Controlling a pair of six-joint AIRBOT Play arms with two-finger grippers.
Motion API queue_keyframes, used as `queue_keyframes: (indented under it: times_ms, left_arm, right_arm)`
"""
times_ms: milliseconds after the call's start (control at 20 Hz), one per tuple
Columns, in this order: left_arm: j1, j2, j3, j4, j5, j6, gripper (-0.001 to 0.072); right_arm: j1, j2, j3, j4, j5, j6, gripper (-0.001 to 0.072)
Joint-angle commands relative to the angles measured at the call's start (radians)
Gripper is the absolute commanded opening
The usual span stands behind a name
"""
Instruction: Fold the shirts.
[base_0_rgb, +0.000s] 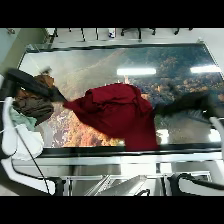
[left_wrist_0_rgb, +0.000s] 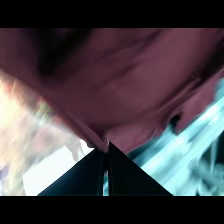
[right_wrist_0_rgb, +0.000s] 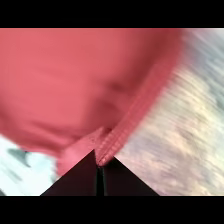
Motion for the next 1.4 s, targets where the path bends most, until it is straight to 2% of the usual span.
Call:
queue_keyframes:
  times_ms: [0,150,300,400,550,750,850,950,1150,1250,1350]
  left_arm:
    - [0.038,0.272,0.164,-0.166,-0.098,-0.086,0.0014]
    - [0.043,0.616,0.271,-0.087,-0.400,-0.214,0.0015]
    - [0.043,0.926,0.291,0.077,-0.671,-0.280,0.0015]
    - [0.043,1.062,0.290,0.247,-0.713,-0.353,0.0014]
    - [0.043,1.123,0.290,0.320,-0.609,-0.364,0.0015]
    - [0.043,0.969,0.261,0.280,-0.320,-0.364,0.0015]
    - [0.024,0.881,0.123,0.180,-0.317,-0.326,0.0014]
    - [-0.048,0.789,-0.068,0.109,-0.396,-0.257,0.0015]
    - [-0.171,0.528,-0.384,0.192,-0.682,-0.177,0.0015]
    - [-0.184,0.334,-0.418,0.192,-0.792,-0.150,0.0015]
    - [-0.183,0.119,-0.355,0.192,-0.819,-0.148,0.0014]
  right_arm:
    - [-0.082,0.246,0.312,0.155,-0.039,0.014,0.0021]
    - [-0.154,0.426,0.703,0.132,0.071,0.012,0.0021]
    - [-0.205,0.532,0.996,0.029,0.188,-0.019,0.0021]
    - [-0.216,0.573,1.067,-0.045,0.208,-0.019,0.0021]
    - [-0.215,0.587,1.049,-0.069,0.177,-0.018,0.0021]
    - [-0.215,0.540,0.903,0.026,0.106,-0.019,0.0022]
    - [-0.204,0.494,0.776,0.070,0.063,-0.035,0.0022]
    - [-0.151,0.444,0.603,0.069,0.093,-0.084,0.0022]
    - [-0.062,0.256,0.270,0.054,0.332,-0.173,0.0022]
    - [-0.052,0.079,0.216,0.055,0.426,-0.179,0.0022]
    - [-0.056,-0.116,0.229,0.067,0.489,-0.178,0.0021]
